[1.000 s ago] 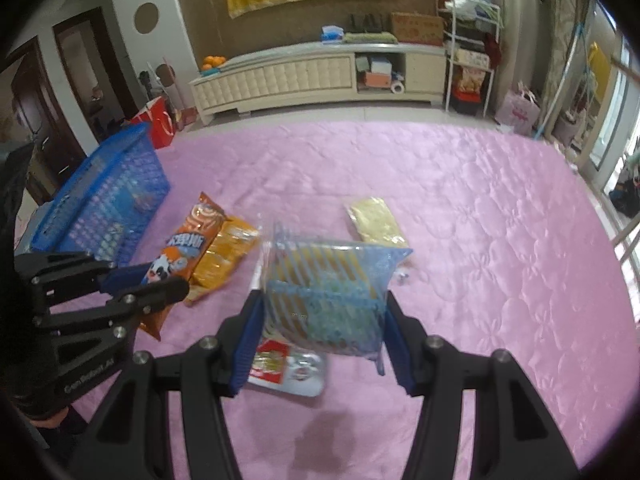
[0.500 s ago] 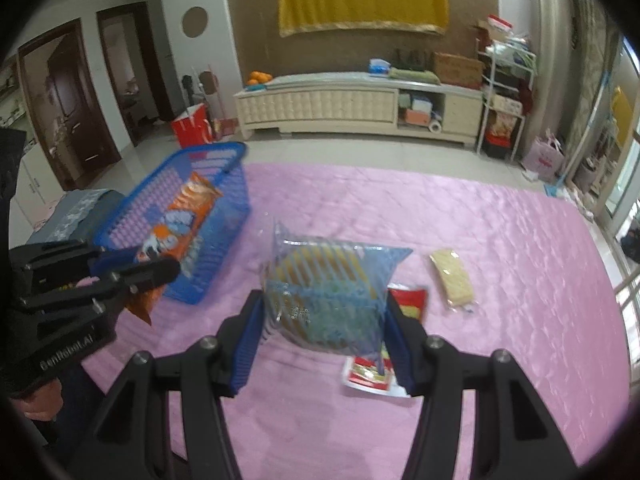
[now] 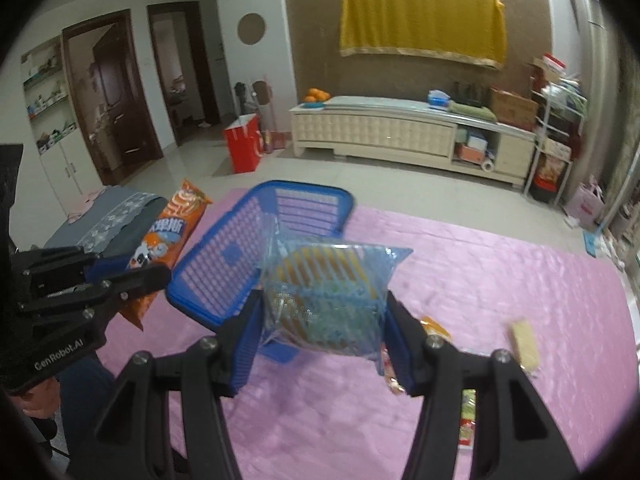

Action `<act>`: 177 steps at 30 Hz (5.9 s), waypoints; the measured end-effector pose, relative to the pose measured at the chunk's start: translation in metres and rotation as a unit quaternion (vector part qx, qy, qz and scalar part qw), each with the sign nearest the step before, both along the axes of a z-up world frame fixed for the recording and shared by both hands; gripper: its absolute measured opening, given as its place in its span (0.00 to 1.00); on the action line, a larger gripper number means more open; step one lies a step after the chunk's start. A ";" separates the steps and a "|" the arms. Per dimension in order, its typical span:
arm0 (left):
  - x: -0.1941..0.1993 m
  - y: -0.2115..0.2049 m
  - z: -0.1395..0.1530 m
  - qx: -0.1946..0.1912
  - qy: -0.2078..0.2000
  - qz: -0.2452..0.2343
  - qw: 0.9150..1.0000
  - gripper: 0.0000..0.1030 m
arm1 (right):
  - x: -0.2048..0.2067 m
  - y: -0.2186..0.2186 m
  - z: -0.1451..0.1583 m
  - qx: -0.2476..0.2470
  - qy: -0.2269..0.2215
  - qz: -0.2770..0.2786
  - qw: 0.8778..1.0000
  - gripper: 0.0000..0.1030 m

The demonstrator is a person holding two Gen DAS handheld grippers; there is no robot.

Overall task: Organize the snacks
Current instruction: 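Carry both held snacks toward the blue basket, then lower the orange snack stick into the basket and open the left tool, then lower the cookie bag into the basket and open the right tool, then withdraw both tools from the basket toward the remaining snacks, then grasp the red-and-silver snack pack with the right tool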

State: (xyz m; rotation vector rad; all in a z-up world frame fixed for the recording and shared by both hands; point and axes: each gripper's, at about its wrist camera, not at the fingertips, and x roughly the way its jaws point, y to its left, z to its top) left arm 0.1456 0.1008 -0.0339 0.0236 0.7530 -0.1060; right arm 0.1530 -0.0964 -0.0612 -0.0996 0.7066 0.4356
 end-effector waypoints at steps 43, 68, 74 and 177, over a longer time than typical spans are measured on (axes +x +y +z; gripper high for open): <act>0.025 0.076 -0.048 -0.029 0.034 0.052 0.998 0.56 | 0.033 0.079 -0.032 -0.063 0.024 0.045 0.997 0.59; 0.036 0.078 -0.065 -0.035 0.037 0.067 0.996 0.56 | 0.054 0.103 -0.065 -0.123 0.016 0.067 0.990 0.72; 0.023 0.068 -0.054 -0.022 0.006 0.076 0.997 0.60 | 0.043 0.093 -0.052 -0.113 -0.003 0.055 0.992 0.87; 0.102 -0.161 -0.176 -0.030 0.146 -0.075 0.986 0.79 | 0.050 -0.163 -0.168 -0.057 0.178 -0.136 0.973 0.37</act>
